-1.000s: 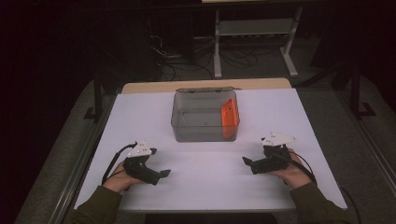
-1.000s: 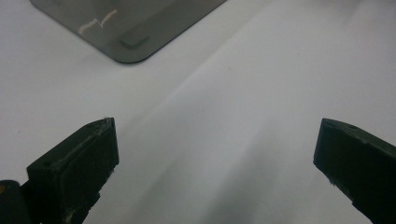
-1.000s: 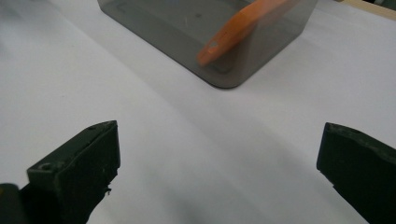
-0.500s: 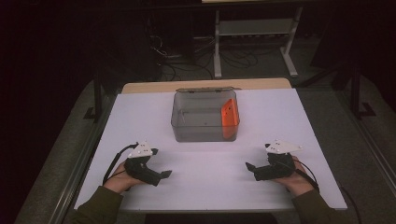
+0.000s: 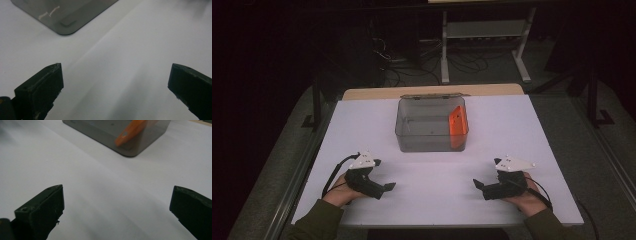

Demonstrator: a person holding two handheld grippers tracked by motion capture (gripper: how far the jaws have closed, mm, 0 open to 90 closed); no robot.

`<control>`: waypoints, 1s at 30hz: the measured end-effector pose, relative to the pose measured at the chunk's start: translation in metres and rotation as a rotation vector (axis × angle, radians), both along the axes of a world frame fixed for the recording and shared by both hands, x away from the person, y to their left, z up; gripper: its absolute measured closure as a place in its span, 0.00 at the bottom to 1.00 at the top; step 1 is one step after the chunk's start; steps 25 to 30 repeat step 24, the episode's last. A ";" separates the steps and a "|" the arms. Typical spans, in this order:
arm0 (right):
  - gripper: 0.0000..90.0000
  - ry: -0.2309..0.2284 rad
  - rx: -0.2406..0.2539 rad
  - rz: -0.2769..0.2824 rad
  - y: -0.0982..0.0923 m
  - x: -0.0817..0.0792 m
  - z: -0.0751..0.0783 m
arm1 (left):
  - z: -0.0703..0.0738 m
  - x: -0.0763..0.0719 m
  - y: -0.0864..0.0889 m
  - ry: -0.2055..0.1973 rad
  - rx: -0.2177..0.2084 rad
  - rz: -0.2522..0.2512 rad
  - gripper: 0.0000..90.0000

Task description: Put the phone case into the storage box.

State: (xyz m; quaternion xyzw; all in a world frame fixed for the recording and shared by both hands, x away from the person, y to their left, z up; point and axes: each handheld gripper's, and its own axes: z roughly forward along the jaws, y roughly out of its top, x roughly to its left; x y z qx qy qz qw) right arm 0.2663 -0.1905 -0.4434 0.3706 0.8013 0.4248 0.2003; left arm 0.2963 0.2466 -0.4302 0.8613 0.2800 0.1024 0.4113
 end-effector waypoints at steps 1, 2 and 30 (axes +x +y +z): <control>0.00 -0.001 -0.003 0.001 0.000 0.000 -0.001 | 0.000 0.000 0.000 0.000 0.000 -0.001 0.00; 0.00 -0.002 -0.008 0.002 0.001 -0.001 -0.001 | 0.000 0.000 0.000 -0.002 0.001 -0.003 0.00; 0.00 -0.006 -0.031 0.003 -0.003 -0.002 -0.005 | -0.002 0.002 -0.002 0.005 0.011 -0.013 0.00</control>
